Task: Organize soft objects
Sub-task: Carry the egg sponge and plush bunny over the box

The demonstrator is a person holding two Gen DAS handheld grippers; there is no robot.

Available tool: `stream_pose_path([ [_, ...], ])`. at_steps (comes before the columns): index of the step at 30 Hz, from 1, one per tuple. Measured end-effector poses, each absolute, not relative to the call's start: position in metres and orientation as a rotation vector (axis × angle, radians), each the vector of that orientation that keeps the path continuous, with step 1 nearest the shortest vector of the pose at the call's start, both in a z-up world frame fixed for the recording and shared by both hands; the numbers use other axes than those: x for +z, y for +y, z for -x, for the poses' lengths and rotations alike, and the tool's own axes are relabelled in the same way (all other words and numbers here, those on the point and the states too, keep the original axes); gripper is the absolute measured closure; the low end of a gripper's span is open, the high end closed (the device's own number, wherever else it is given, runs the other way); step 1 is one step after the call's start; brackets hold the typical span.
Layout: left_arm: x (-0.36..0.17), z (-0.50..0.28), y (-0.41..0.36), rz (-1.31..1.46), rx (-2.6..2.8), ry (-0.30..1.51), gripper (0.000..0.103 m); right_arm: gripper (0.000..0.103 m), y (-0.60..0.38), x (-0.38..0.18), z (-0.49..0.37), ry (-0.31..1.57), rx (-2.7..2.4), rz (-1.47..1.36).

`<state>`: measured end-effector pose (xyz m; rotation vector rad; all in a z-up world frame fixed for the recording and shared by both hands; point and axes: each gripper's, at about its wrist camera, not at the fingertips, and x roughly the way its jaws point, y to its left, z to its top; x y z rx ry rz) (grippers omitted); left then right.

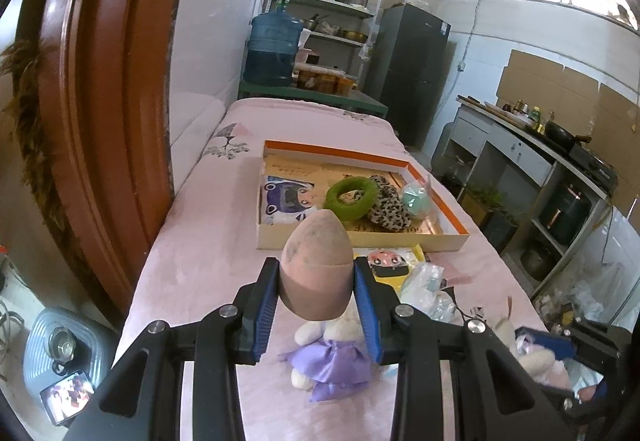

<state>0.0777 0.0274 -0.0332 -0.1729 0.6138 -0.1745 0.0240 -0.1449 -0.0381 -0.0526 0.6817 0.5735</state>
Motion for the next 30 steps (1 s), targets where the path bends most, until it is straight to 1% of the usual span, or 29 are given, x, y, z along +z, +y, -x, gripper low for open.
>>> stream_pose_path([
  [1, -0.032, -0.079, 0.026, 0.170, -0.177, 0.613, 0.066, 0.057, -0.147, -0.037, -0.025, 0.679, 0.569, 0.047],
  [3, -0.029, -0.079, 0.021, 0.163, -0.183, 0.609, 0.066, 0.062, -0.155, -0.033, -0.029, 0.671, 0.555, 0.035],
  [12, -0.017, -0.087, 0.006, 0.165, -0.217, 0.587, 0.066, 0.069, -0.177, -0.026, -0.049, 0.659, 0.500, 0.018],
  [18, -0.015, -0.092, 0.001, 0.163, -0.231, 0.583, 0.066, 0.071, -0.183, -0.025, -0.061, 0.657, 0.482, -0.007],
  [30, -0.002, -0.115, -0.003, 0.134, -0.250, 0.574, 0.066, 0.071, -0.193, -0.010, -0.085, 0.616, 0.439, -0.004],
])
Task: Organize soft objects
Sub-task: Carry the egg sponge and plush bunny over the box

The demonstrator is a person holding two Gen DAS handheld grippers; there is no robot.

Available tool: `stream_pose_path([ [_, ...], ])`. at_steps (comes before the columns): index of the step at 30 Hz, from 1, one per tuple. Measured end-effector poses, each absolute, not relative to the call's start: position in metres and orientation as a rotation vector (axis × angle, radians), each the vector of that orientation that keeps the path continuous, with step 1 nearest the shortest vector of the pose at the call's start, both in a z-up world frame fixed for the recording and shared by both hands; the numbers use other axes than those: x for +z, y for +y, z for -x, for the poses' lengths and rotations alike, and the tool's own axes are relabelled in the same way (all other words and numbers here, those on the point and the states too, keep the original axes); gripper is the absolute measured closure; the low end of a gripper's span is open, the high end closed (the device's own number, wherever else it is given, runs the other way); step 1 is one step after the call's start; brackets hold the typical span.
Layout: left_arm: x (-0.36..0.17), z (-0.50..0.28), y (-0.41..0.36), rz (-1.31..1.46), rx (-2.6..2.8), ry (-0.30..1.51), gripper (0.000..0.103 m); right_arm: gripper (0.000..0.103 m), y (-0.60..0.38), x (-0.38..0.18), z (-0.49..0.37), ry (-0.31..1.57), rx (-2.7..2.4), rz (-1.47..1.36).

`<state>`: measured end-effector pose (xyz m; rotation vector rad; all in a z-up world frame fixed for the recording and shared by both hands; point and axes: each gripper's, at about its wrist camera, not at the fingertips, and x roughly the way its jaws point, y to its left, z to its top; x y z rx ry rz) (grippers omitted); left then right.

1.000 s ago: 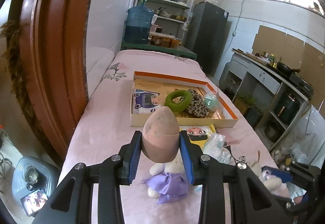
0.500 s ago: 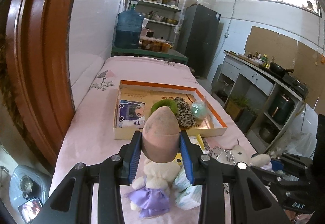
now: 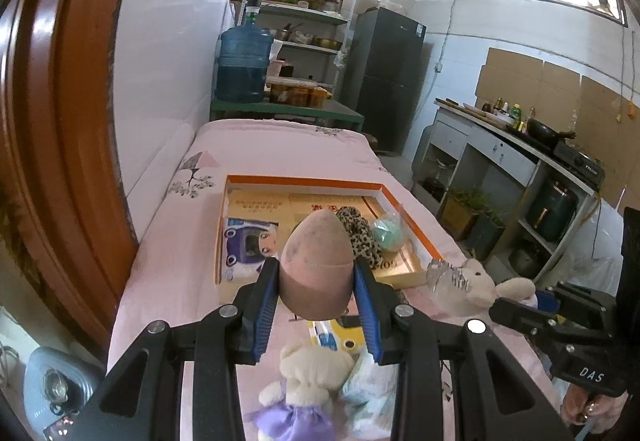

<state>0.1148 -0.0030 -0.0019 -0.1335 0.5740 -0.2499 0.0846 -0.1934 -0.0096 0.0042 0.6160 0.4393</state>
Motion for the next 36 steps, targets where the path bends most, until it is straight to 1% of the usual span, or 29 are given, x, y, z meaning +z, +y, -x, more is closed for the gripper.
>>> stream_pose_path([
  [12, 0.011, -0.159, -0.008, 0.121, -0.281, 0.585, 0.066, 0.071, -0.199, 0.016, -0.126, 0.572, 0.398, 0.011],
  [23, 0.022, -0.212, -0.011, 0.103, -0.294, 0.606, 0.066, 0.071, -0.200, 0.032, -0.194, 0.582, 0.373, 0.017],
  [36, 0.009, -0.289, -0.008, 0.145, -0.261, 0.691, 0.066, 0.071, -0.192, 0.027, -0.280, 0.633, 0.360, 0.043],
])
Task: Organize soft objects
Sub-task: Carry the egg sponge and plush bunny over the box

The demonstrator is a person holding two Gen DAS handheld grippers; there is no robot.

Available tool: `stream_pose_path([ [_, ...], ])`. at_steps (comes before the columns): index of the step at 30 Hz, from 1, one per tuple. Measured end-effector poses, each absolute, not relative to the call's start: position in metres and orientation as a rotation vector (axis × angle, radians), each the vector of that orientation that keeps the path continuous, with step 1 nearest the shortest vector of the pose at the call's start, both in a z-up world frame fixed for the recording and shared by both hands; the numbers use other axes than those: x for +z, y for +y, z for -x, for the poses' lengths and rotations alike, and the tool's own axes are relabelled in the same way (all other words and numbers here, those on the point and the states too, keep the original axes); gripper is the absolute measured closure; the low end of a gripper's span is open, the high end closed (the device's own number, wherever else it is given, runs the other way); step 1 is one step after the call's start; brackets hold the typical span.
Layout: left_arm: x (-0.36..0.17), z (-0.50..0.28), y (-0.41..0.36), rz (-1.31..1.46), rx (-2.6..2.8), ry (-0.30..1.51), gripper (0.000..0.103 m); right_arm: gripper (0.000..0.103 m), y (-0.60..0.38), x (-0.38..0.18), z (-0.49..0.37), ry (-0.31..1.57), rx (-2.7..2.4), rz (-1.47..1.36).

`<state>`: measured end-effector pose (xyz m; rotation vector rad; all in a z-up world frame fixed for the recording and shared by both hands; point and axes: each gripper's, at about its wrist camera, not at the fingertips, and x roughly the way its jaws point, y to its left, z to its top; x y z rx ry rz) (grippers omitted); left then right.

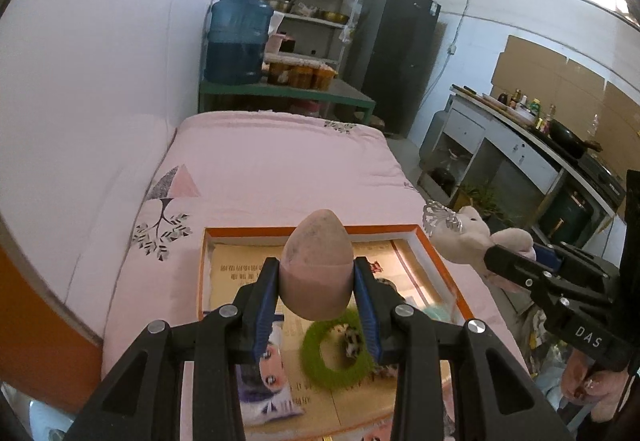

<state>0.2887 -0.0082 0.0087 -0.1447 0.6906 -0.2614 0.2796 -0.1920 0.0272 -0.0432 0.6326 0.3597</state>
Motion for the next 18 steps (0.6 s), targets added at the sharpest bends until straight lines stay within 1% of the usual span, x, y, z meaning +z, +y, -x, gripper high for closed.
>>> stream_pose_path([
  [18, -0.032, -0.365, -0.003, 0.180, -0.206, 0.810, 0.066, 0.071, -0.179, -0.022, -0.376, 0.785, 0.376, -0.003],
])
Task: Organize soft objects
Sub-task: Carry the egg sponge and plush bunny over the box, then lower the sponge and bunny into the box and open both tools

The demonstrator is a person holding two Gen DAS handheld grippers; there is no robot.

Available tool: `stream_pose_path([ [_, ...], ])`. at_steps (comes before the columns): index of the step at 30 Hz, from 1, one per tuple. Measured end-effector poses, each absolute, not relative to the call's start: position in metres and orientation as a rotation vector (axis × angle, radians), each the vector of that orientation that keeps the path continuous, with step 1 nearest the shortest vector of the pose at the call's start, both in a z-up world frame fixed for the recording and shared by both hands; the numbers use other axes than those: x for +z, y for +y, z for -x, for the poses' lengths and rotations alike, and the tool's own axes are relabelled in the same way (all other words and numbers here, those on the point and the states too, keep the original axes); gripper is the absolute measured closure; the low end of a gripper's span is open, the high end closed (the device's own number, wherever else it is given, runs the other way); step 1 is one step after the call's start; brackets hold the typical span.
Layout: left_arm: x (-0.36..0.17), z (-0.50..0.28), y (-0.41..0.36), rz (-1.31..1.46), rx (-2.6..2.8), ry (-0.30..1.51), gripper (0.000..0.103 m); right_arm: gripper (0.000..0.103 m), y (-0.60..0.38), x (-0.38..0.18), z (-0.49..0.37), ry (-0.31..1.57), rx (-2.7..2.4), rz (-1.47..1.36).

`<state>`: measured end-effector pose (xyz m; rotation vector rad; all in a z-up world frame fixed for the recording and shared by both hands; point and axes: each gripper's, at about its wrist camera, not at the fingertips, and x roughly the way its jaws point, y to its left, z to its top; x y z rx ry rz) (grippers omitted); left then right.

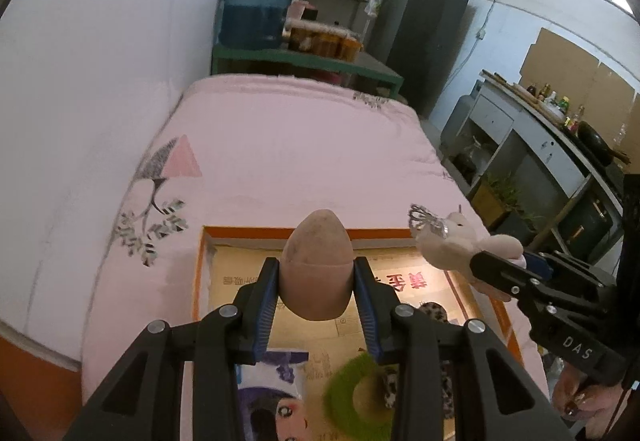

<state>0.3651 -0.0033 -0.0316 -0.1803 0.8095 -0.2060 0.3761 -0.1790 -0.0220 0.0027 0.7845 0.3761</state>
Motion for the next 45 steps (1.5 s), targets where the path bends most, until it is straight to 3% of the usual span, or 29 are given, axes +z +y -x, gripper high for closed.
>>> stream_pose_path([
  [28, -0.095, -0.409, 0.005, 0.257, -0.154, 0.966, 0.065, 0.071, -0.156, -0.082, -0.421, 0.901, 0.362, 0.001],
  [32, -0.097, -0.409, 0.008, 0.282, -0.163, 0.970, 0.065, 0.066, -0.155, -0.086, -0.417, 0.899, 0.360, 0.013],
  [34, -0.098, -0.409, 0.008, 0.293, -0.173, 0.976, 0.062, 0.065, -0.154, -0.086, -0.415, 0.897, 0.359, 0.016],
  [37, -0.097, -0.407, 0.006, 0.285, -0.180, 0.972, 0.052, 0.053, -0.154, -0.085, -0.413, 0.893, 0.355, 0.023],
  [40, -0.091, -0.403, 0.003, 0.285, -0.195, 0.949, 0.043, 0.051, -0.155, -0.080, -0.409, 0.874, 0.355, 0.020],
  [45, -0.079, -0.395, 0.002, 0.285, -0.190, 0.912, 0.041, 0.046, -0.157, -0.069, -0.398, 0.841, 0.343, 0.021],
])
